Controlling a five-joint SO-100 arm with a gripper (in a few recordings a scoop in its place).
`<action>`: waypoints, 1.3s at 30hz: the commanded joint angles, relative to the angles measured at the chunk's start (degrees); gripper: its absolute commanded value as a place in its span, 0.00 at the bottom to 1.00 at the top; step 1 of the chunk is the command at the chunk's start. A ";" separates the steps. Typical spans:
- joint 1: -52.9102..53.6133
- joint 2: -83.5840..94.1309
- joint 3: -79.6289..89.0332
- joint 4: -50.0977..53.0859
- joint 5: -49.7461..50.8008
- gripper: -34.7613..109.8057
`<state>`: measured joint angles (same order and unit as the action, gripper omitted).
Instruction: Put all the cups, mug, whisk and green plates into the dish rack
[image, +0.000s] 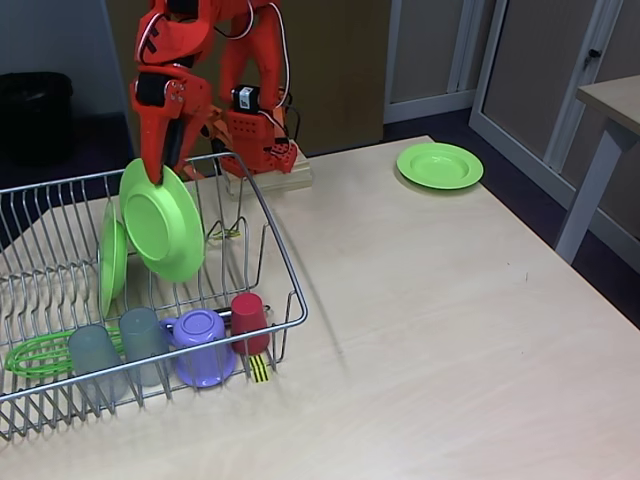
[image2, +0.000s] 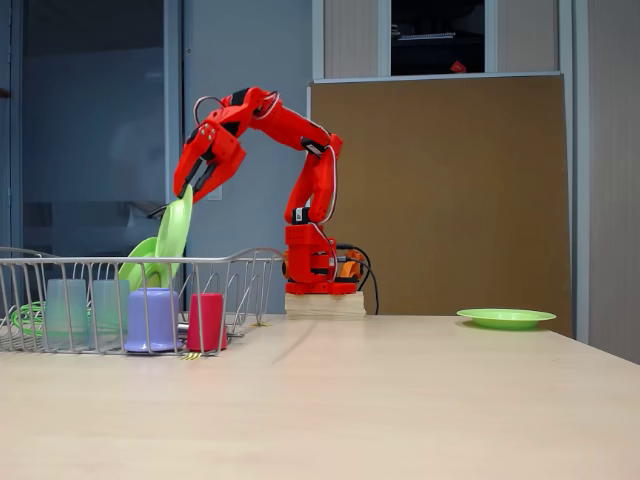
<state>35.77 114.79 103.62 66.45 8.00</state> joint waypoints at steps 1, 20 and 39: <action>2.64 -0.18 1.32 -2.02 -0.53 0.24; 3.08 -1.67 12.92 -3.96 -2.37 0.30; 6.68 -2.11 1.14 4.75 -11.16 0.33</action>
<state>41.84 111.71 110.04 67.32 -0.97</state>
